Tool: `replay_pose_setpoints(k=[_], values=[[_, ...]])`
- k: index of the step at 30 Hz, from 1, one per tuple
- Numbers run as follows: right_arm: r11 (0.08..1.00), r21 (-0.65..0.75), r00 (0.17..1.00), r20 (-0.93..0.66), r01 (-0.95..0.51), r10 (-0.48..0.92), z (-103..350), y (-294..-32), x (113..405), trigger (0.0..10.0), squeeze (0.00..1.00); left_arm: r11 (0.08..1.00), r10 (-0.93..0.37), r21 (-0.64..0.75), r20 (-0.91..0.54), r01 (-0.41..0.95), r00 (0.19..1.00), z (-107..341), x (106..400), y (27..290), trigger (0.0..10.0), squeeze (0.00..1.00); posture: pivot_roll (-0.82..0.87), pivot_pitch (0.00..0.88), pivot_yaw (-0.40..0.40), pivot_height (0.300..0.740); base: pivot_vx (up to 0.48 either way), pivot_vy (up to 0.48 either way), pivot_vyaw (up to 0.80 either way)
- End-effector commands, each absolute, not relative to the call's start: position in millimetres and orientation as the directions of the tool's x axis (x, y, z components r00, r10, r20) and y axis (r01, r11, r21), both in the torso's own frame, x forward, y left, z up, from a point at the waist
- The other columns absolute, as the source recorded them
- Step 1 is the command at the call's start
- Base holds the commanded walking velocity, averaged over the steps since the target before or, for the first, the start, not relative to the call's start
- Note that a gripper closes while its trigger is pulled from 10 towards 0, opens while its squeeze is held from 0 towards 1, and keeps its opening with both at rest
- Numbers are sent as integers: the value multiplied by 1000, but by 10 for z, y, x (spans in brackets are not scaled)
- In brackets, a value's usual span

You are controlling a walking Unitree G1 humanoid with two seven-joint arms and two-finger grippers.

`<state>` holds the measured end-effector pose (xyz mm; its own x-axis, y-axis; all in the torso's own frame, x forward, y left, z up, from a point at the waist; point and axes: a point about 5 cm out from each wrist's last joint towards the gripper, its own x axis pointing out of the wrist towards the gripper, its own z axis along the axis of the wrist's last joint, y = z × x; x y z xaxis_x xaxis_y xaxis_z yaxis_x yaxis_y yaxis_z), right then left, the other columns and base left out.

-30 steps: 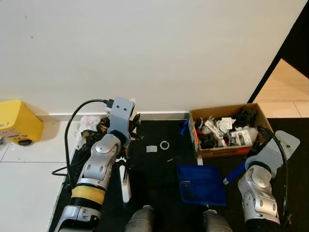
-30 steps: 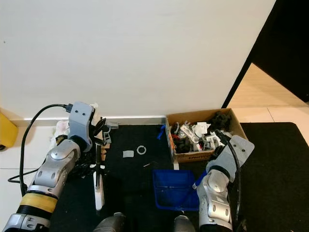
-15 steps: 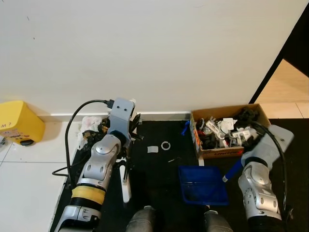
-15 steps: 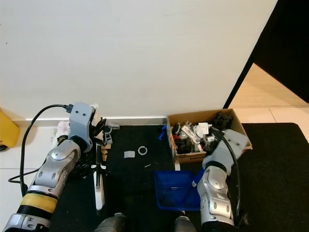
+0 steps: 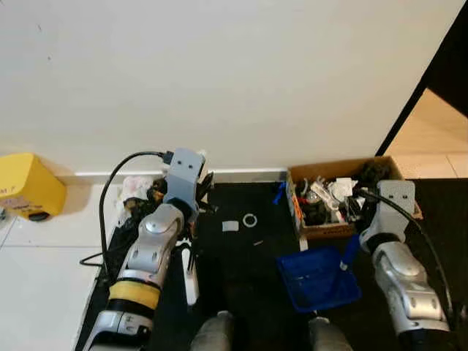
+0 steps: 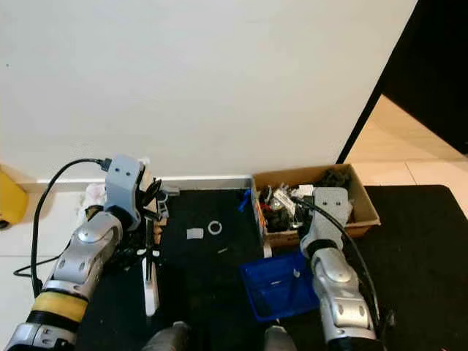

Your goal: Sweep floor

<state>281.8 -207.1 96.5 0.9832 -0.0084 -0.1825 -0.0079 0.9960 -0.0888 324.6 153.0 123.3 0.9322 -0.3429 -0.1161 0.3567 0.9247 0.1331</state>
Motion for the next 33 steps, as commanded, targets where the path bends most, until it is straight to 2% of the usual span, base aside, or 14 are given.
replay_pose_setpoints(k=[1,7,8,12,15,16,17,19,25,28,30,33], values=[[984,-152,975,-213,-94,60,1089,-2132,2763,10000,0,924,-333,156,-114,348,936,1238,3247,1566,10000,0,85,159,61,740,0,0,0],[961,-178,952,-259,-213,163,1256,-2168,2637,10000,0,924,-333,156,-116,348,936,1231,3242,1567,10000,0,84,163,62,740,0,0,0],[943,-196,939,-272,-268,210,1306,-2174,2579,10000,0,924,-333,156,-117,348,936,1230,3241,1567,10000,0,83,167,64,740,0,0,0],[896,-254,916,-271,-364,295,1559,-2316,2427,10000,0,923,-336,157,-120,352,934,1226,3244,1566,10000,0,73,171,72,740,0,0,0],[889,-271,919,-248,-370,307,1726,-2422,2397,10000,0,920,-341,157,-124,358,932,1220,3254,1556,10000,0,62,172,75,740,0,0,0],[905,-253,926,-255,-342,278,1738,-2496,2410,10000,0,918,-347,156,-126,364,929,1213,3262,1534,10000,0,56,171,74,740,0,0,0],[942,-225,939,-292,-250,180,1538,-2556,2459,10000,0,917,-351,153,-125,368,928,1209,3269,1507,10000,0,59,171,73,740,0,0,0],[954,-210,940,-309,-216,145,1449,-2555,2471,10000,0,917,-352,152,-125,368,928,1209,3270,1499,10000,0,59,171,73,740,0,0,0],[991,-113,933,-358,-67,23,1047,-2393,2514,10000,0,917,-353,150,-123,369,928,1211,3262,1497,10000,0,74,171,74,740,0,0,0],[997,-43,954,-294,56,-66,945,-2246,2595,10000,0,919,-345,157,-128,362,930,1206,3252,1546,10000,0,83,171,76,740,0,0,0],[998,-41,977,-203,52,-59,1039,-2156,2673,10000,0,919,-342,160,-130,360,931,1205,3255,1561,10000,0,86,170,78,740,0,0,0],[998,-58,986,-162,34,-43,1109,-2133,2703,10000,0,920,-341,159,-130,359,931,1204,3257,1560,10000,0,86,170,78,740,0,0,0]])
